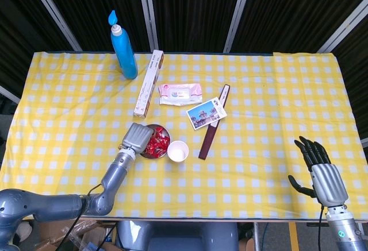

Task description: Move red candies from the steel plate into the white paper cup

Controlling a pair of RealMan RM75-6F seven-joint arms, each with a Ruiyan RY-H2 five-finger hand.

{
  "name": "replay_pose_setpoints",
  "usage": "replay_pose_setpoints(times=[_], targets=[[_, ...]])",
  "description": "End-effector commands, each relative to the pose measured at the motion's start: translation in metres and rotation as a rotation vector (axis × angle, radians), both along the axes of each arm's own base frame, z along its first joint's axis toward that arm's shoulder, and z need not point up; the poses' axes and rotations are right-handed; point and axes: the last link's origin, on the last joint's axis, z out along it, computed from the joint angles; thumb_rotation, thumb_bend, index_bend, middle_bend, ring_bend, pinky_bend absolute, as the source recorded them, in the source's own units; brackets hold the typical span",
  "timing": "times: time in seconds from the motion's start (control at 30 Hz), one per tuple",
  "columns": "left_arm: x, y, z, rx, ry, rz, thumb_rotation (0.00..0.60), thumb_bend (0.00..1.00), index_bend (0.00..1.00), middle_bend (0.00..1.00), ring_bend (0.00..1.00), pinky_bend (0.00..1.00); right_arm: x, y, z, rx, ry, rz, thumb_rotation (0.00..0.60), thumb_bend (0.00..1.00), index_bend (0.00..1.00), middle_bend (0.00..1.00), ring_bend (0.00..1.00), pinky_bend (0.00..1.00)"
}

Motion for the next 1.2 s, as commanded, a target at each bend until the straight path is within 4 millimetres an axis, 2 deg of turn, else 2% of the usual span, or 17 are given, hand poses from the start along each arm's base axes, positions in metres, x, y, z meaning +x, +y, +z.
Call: replay_pose_setpoints(times=[0.03,0.37,0.73,0.97,1.2], targets=[[0.002,0.001,-0.001,0.019,-0.011,-0.013,0.600,0.48,0.53,0.56,0.85,0.92,0.000,0.000,0.000,0.001,0.001,0.000,0.600,0.39,0.00,0.00,0.00,0.00],[0.005,0.008,0.014,0.064,-0.029,-0.035,0.600,0.50,0.55,0.59,0.85,0.92,0.000,0.000,0.000,-0.001,-0.001,0.001,0.600,0.39,0.00,0.00,0.00,0.00],[0.010,0.013,0.045,0.119,-0.063,-0.047,0.600,0.50,0.55,0.59,0.85,0.92,0.001,0.001,-0.001,0.001,0.001,0.004,0.600,0.39,0.00,0.00,0.00,0.00],[0.032,0.006,0.059,0.119,-0.135,-0.090,0.600,0.50,0.55,0.59,0.85,0.92,0.001,0.000,0.000,-0.002,0.003,0.004,0.600,0.39,0.00,0.00,0.00,0.00],[0.066,-0.012,0.051,0.054,-0.196,-0.181,0.600,0.50,0.54,0.59,0.85,0.92,0.001,0.000,0.000,-0.005,0.002,0.003,0.600,0.39,0.00,0.00,0.00,0.00]])
